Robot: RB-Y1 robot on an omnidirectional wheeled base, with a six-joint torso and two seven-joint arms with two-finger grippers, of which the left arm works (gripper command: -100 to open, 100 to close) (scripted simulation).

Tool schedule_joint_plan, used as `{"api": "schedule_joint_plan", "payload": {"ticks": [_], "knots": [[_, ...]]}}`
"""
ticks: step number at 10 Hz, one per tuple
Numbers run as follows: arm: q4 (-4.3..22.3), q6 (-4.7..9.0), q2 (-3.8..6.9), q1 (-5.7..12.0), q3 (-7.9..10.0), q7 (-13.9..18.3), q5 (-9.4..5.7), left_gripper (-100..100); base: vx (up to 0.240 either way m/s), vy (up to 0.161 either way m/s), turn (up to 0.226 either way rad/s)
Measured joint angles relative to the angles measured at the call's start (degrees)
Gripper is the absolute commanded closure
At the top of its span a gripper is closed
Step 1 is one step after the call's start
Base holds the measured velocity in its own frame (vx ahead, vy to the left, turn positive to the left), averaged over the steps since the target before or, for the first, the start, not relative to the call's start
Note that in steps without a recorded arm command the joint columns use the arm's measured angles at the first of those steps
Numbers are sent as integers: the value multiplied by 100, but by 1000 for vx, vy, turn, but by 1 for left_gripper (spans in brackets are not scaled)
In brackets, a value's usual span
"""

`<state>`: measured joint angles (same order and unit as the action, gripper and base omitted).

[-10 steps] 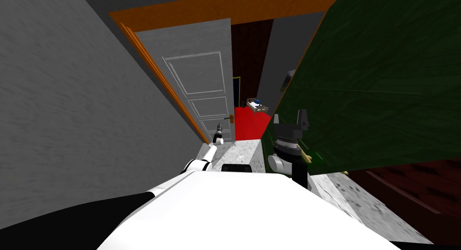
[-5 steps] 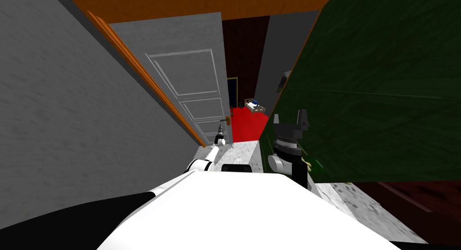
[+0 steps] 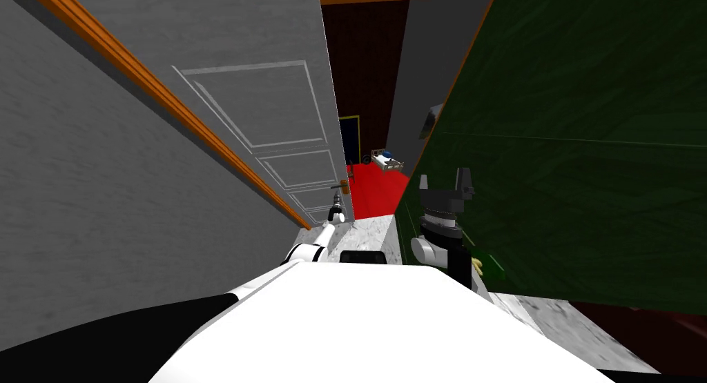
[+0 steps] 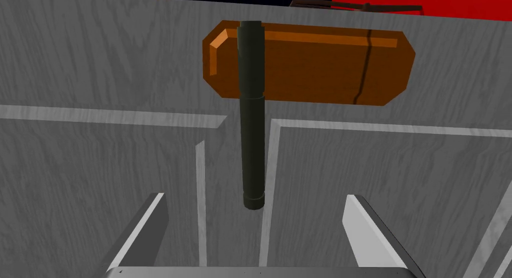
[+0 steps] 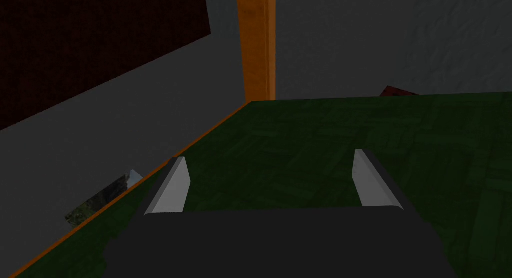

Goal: Pull the door open

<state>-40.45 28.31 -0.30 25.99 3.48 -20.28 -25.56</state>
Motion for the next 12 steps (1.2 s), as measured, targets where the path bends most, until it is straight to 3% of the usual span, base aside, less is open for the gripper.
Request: {"api": "schedule_joint_plan", "payload": {"ticks": [2, 4, 6, 7, 9, 12], "knots": [[-84, -77, 178, -47, 47, 63, -30, -100, -41, 10, -131], [117, 9, 326, 31, 56, 182, -51, -100, -10, -9, -203], [308, 105, 548, 68, 61, 383, -80, -100, 42, -17, -112], [265, 85, 600, 34, 69, 424, -88, -100, 98, 13, -83], [92, 17, 730, -129, 110, 506, -116, -100, 197, -13, -41], [243, 53, 890, -72, 136, 659, -149, -100, 252, -29, 51]]}}
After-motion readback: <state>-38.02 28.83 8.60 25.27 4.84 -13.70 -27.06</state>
